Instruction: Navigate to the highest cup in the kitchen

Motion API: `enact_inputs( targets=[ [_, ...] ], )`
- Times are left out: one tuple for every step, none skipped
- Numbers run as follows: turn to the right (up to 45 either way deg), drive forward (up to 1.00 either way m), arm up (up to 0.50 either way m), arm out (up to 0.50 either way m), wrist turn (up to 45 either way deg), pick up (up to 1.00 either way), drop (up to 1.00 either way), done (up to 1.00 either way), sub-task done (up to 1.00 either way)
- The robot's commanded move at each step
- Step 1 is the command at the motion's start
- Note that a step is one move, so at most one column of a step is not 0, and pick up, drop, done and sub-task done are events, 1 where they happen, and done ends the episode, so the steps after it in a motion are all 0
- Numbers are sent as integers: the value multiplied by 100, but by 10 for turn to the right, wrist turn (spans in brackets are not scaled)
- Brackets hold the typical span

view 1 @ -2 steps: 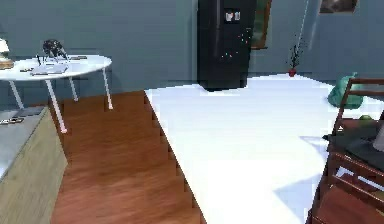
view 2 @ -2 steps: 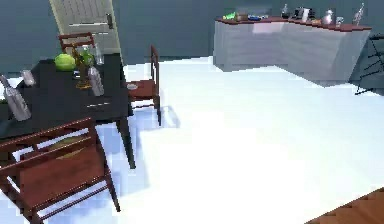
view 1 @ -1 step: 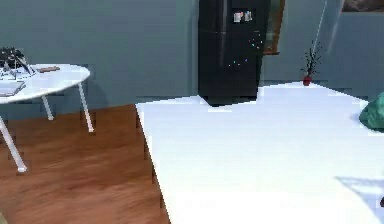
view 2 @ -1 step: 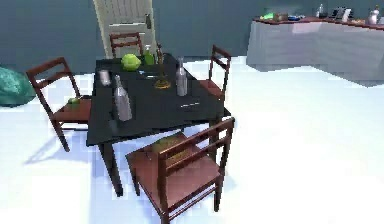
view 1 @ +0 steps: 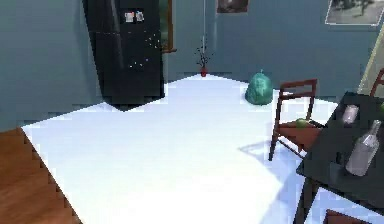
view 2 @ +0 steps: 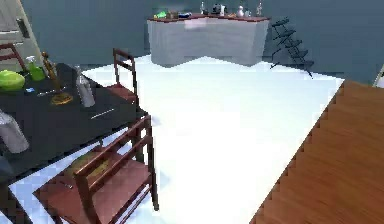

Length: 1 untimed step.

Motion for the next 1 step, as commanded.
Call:
enact_inputs(
  targets=[
    [0,100,0,0,0,0,0,0,0]
  ],
)
